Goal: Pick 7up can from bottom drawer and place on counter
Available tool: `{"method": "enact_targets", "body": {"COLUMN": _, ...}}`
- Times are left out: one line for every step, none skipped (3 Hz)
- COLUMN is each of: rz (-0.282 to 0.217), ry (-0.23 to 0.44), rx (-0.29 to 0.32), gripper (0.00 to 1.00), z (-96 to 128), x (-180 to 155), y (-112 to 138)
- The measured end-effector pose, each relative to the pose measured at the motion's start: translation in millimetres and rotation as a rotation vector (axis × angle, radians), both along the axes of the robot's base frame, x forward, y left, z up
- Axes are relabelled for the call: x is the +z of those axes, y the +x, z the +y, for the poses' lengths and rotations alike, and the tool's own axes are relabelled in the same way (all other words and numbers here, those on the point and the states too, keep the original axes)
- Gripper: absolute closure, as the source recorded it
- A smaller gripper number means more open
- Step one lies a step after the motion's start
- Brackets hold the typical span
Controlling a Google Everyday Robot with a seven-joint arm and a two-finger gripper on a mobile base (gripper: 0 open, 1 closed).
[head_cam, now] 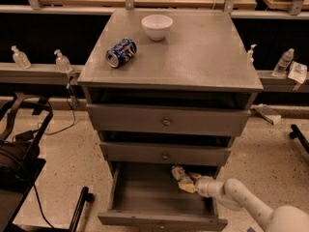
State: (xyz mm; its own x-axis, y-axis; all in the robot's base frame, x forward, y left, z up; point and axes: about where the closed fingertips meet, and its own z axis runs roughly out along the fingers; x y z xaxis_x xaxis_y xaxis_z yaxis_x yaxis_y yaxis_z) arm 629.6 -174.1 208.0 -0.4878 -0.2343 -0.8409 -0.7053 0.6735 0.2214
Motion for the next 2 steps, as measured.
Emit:
{"method": "enact_targets", "body": {"rz": 0.030, "ry": -0.008, "rx": 0.044, "gripper": 1.00, "z": -30, "x": 28, "y": -51}}
{"method": "enact_targets", "body": {"rz": 0.084, "ry": 0.009, "rx": 0.064, "gripper": 1.00, "z": -62, "x": 57, "y": -115}}
